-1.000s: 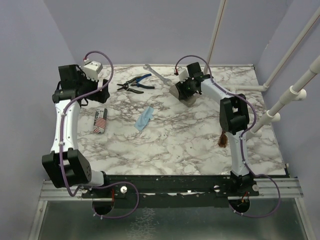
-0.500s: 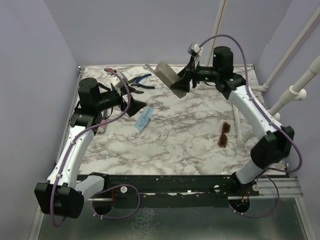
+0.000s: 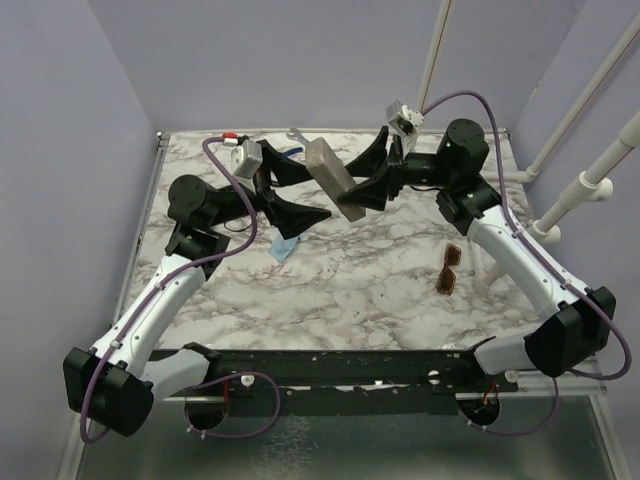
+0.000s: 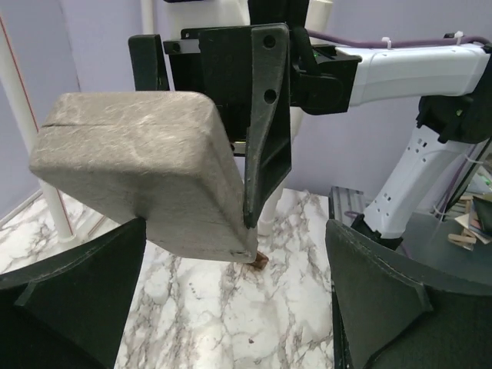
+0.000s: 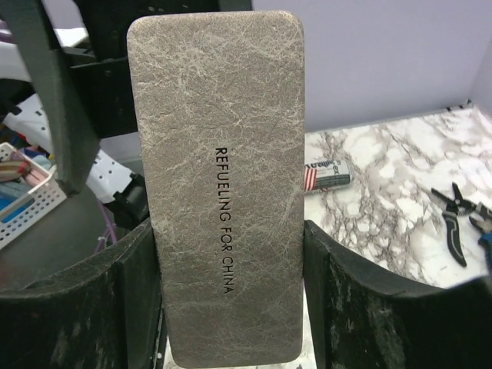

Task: Organize the sunglasses
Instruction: Open the sunglasses case.

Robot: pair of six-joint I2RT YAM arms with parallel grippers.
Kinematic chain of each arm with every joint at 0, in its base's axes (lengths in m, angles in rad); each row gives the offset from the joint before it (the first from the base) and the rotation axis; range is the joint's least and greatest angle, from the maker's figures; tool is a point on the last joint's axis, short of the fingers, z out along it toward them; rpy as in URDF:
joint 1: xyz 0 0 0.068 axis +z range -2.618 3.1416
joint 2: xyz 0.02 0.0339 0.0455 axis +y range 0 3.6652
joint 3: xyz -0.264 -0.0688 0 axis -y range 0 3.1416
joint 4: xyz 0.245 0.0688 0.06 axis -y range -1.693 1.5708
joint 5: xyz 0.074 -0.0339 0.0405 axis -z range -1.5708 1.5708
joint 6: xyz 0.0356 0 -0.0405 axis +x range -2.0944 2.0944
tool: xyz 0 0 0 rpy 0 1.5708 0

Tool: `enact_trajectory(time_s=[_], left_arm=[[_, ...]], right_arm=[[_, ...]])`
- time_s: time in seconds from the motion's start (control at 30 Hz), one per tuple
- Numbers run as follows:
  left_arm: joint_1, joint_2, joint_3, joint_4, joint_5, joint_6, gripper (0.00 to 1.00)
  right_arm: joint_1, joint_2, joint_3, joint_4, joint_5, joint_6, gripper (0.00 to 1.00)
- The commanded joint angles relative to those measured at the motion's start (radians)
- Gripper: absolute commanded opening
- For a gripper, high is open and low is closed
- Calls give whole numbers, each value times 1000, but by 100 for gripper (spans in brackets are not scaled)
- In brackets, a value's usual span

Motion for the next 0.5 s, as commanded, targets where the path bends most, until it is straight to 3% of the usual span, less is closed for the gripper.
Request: enact_trajectory(time_s=[0.0, 0.47], left_arm=[[-18, 11, 27, 117, 17, -92, 99], [-37, 55, 102, 118, 18, -162, 99]], right_arm=[[16, -71, -8, 97, -69, 37, 14], [19, -86, -43, 232, -138, 122, 10]])
